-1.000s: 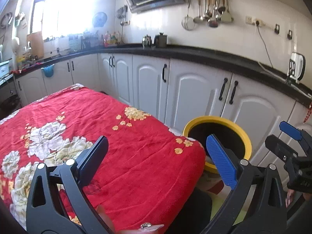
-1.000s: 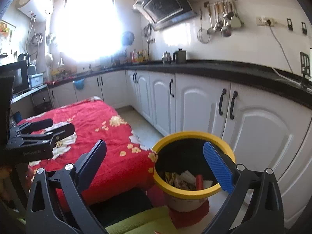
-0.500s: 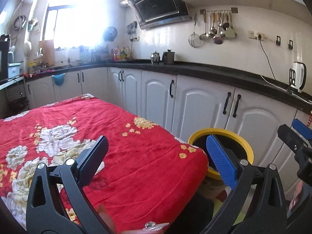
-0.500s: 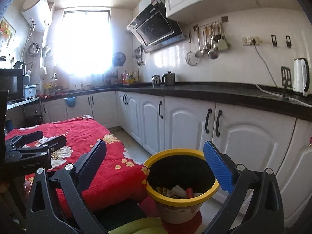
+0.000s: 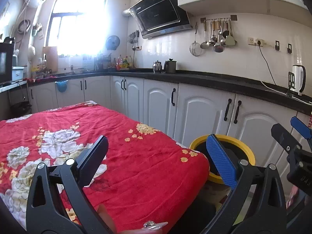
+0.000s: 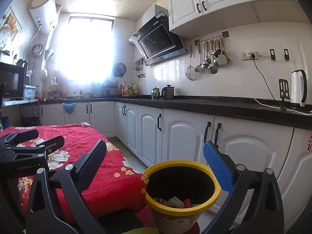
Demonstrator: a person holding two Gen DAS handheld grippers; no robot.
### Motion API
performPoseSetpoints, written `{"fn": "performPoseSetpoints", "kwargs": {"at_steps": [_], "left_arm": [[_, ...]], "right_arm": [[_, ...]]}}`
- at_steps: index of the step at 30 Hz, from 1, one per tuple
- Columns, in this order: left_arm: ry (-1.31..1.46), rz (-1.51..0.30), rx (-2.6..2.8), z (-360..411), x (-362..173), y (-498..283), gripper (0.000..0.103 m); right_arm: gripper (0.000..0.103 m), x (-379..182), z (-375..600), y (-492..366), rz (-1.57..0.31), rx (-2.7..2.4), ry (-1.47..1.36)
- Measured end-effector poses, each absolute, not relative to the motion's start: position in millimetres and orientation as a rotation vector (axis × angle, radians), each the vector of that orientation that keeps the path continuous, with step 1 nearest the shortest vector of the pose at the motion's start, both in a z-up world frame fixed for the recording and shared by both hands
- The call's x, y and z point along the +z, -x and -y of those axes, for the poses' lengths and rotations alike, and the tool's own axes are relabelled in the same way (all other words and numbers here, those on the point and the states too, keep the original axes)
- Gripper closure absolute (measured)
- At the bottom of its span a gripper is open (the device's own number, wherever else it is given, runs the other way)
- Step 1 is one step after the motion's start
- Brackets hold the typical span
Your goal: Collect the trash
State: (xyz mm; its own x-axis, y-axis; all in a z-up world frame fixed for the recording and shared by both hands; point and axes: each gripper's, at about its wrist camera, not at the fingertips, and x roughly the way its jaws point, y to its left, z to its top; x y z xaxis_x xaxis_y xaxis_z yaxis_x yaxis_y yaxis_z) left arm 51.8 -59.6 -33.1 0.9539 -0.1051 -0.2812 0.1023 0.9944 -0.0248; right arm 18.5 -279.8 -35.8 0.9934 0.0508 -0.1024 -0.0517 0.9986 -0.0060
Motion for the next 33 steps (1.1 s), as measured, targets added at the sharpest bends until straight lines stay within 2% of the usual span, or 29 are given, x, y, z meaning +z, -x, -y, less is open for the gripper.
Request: {"fn": "performPoseSetpoints", "kwargs": {"at_steps": [33], "left_arm": [[0.014,-0.282,-0.107,61.1,-31.5,-50.0,0.011]], "right_arm": [[0.006,-37.9,278.7,-17.1,-0.1,0.04,0.012]]}}
